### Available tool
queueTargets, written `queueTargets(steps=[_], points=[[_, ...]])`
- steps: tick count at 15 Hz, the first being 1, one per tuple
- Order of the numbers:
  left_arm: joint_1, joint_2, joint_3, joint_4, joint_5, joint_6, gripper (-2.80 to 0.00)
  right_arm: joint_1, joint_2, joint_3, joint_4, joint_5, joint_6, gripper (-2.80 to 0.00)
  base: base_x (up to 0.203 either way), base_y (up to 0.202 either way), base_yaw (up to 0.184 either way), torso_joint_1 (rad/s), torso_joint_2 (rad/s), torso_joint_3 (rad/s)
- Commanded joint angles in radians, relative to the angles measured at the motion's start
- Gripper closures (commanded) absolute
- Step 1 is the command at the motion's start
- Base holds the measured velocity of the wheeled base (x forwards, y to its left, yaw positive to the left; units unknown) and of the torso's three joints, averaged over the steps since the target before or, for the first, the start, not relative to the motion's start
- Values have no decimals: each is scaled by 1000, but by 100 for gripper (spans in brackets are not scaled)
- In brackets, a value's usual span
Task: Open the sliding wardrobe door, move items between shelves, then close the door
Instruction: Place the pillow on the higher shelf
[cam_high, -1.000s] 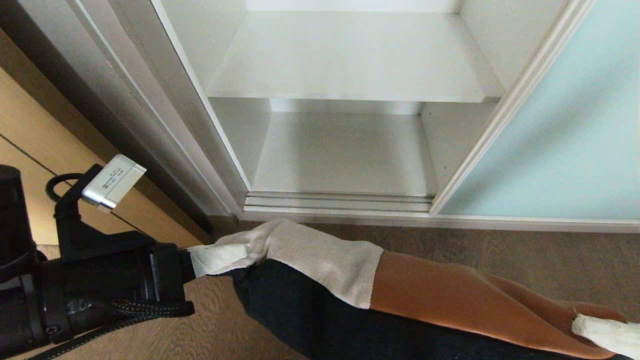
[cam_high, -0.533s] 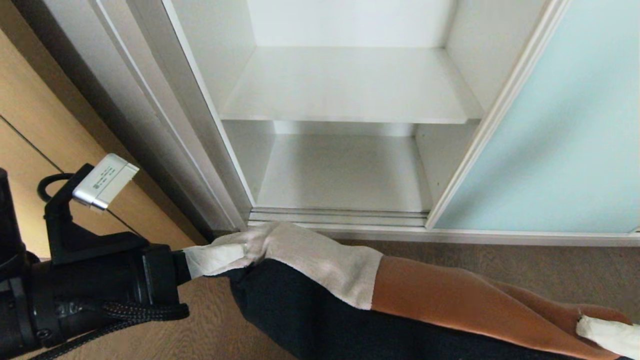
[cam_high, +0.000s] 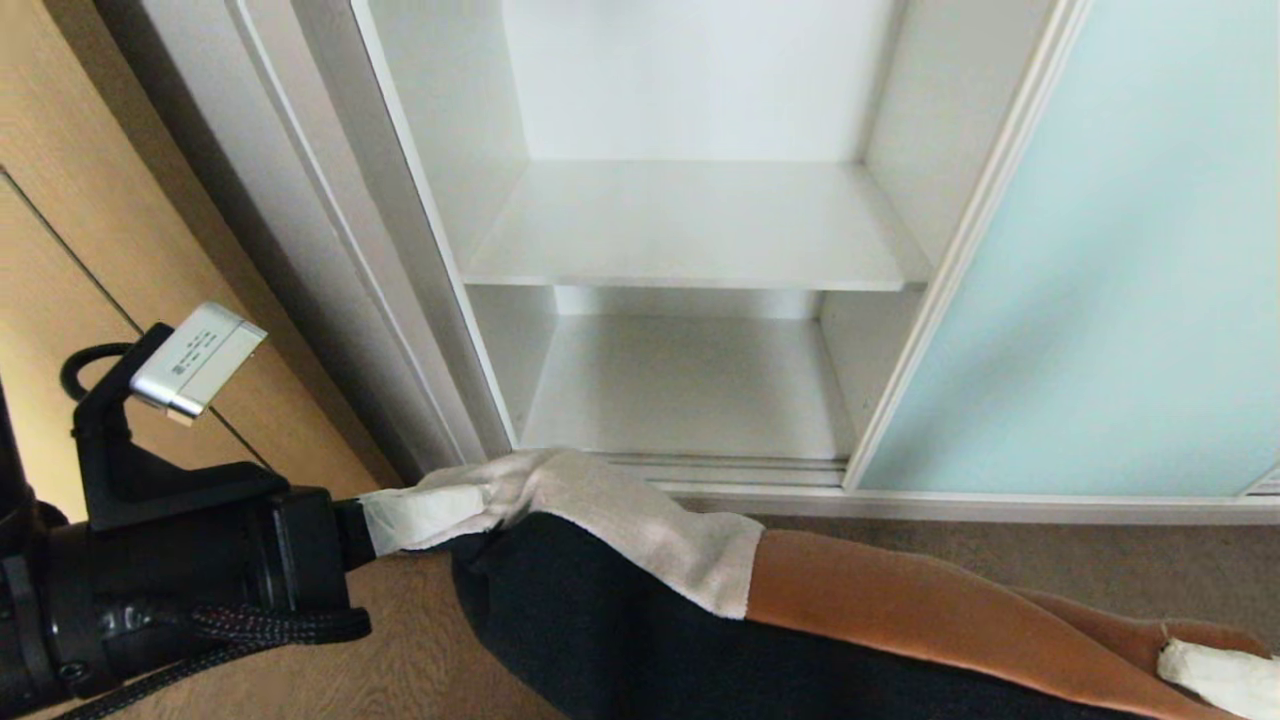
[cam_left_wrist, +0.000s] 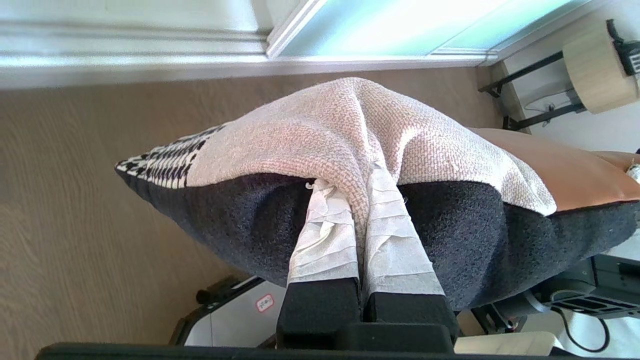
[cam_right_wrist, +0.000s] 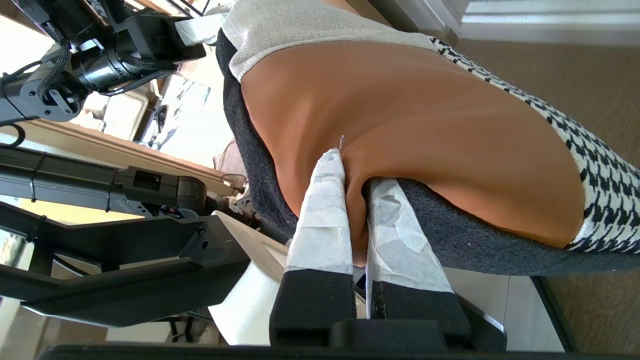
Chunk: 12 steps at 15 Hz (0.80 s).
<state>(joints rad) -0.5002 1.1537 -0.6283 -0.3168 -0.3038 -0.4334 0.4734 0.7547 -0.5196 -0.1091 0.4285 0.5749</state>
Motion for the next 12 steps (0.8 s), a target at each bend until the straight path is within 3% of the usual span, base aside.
queueTargets(steps=[1,12], points=[[0,-6,3,-2,-1,-2,0,1,2,1,-1,3,3,0,0,0,0,7,7,197],[0,-26,10,3,-1,-4,0,1,3,4,-1,3,5,0,0,0,0,2,4,203]])
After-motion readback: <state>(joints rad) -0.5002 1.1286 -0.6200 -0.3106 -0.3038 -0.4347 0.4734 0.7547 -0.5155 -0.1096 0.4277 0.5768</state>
